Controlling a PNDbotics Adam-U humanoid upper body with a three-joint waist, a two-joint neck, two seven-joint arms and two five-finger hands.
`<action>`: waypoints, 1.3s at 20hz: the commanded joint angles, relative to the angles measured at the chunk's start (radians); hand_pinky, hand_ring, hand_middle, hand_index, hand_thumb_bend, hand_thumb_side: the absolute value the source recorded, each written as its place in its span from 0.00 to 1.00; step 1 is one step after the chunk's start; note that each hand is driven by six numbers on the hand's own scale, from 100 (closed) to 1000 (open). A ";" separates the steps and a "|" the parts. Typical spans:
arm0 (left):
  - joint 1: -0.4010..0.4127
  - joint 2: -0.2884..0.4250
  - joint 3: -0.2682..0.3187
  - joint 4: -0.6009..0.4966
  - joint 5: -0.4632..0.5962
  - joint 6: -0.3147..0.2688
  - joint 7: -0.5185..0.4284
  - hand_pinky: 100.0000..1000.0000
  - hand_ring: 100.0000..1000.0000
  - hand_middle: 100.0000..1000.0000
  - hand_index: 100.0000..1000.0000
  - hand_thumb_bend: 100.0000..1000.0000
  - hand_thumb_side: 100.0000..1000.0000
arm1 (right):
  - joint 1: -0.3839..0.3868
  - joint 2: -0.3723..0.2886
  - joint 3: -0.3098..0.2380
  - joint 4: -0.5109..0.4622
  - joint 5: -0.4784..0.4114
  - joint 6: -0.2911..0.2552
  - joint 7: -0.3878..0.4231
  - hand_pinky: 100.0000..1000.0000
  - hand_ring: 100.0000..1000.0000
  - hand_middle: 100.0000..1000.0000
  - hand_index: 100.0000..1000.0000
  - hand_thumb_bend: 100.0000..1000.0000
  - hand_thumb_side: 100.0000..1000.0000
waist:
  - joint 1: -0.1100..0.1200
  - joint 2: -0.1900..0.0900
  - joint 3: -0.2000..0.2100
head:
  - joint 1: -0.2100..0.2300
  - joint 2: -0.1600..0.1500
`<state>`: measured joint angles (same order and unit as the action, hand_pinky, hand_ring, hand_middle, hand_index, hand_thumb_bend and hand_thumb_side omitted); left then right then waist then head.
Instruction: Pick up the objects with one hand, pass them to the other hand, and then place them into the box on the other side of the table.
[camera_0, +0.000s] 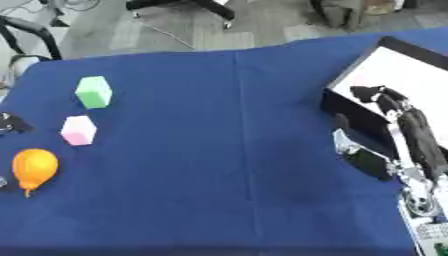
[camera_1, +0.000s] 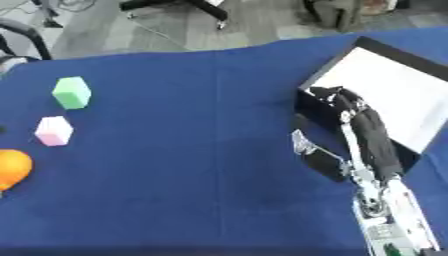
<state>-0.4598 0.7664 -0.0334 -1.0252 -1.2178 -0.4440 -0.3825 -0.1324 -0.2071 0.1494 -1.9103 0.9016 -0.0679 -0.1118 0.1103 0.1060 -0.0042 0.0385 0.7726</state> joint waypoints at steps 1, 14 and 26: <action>-0.016 0.015 0.021 0.013 -0.022 0.022 0.059 0.77 0.72 0.72 0.90 0.77 0.33 | -0.009 -0.005 0.000 -0.018 -0.006 -0.002 0.001 0.78 0.69 0.65 0.79 0.00 0.36 | -0.003 -0.007 0.001 | 0.007 -0.003; -0.005 -0.025 0.023 0.060 -0.047 0.063 0.286 0.65 0.50 0.48 0.67 0.38 0.27 | -0.008 -0.002 -0.001 -0.018 -0.012 -0.003 0.000 0.78 0.69 0.65 0.79 0.00 0.36 | -0.006 -0.003 0.000 | 0.018 -0.003; 0.056 0.006 0.095 -0.150 0.227 0.064 0.277 0.53 0.36 0.33 0.46 0.00 0.17 | -0.008 -0.002 -0.005 -0.017 -0.012 -0.002 -0.003 0.78 0.69 0.65 0.79 0.00 0.36 | -0.004 -0.003 0.006 | 0.004 -0.003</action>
<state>-0.3945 0.7145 0.0334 -1.1238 -1.0371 -0.3784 -0.0957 -0.1323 -0.2065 0.1487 -1.9104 0.8931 -0.0682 -0.1124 0.1068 0.1121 0.0010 0.0462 0.7726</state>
